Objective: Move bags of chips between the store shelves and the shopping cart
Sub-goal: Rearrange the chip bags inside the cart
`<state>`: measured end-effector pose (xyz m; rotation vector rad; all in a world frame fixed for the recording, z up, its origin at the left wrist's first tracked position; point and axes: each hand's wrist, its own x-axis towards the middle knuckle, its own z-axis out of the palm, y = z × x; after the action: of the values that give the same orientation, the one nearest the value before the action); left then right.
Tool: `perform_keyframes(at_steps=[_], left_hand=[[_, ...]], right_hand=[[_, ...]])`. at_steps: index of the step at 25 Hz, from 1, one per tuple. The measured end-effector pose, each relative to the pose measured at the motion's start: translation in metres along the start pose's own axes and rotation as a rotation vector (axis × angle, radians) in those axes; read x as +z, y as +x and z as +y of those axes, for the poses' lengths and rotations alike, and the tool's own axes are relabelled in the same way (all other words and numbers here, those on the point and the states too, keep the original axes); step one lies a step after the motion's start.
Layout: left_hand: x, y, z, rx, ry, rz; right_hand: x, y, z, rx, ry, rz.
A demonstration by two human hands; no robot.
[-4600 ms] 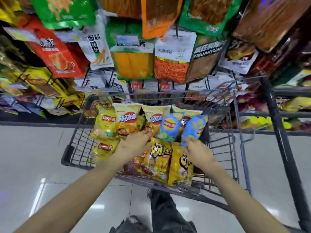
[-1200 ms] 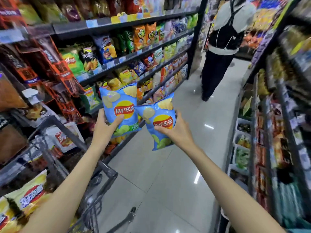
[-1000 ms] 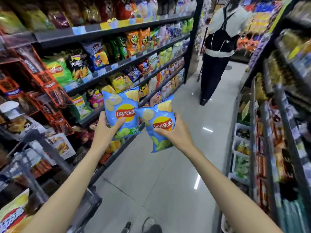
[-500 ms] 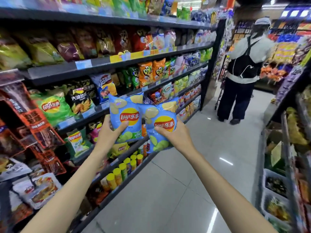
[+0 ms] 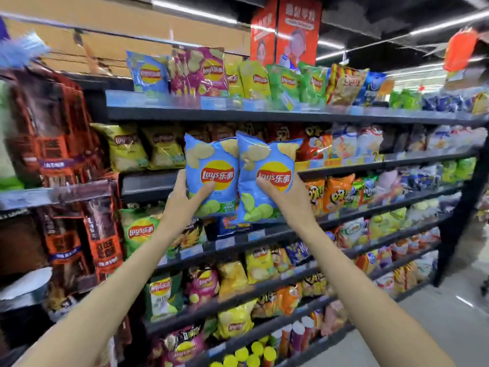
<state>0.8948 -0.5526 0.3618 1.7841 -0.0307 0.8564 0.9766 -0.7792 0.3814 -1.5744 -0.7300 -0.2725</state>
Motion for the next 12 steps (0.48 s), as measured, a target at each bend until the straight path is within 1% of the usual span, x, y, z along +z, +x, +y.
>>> perform_keyframes(at_steps=[2, 4, 7, 12], left_hand=[[-0.007, 0.036, 0.01, 0.06, 0.034, 0.075], [-0.017, 0.068, 0.028, 0.104, 0.053, 0.117], [-0.032, 0.117, 0.053, 0.138, 0.082, 0.161], [-0.068, 0.205, 0.074, 0.192, 0.037, 0.247]], right_hand=[[0.005, 0.05, -0.004, -0.076, 0.045, -0.062], [0.012, 0.094, -0.014, -0.139, 0.081, -0.079], [0.028, 0.151, -0.031, -0.176, 0.142, -0.092], [0.07, 0.239, -0.052, -0.267, 0.312, -0.156]])
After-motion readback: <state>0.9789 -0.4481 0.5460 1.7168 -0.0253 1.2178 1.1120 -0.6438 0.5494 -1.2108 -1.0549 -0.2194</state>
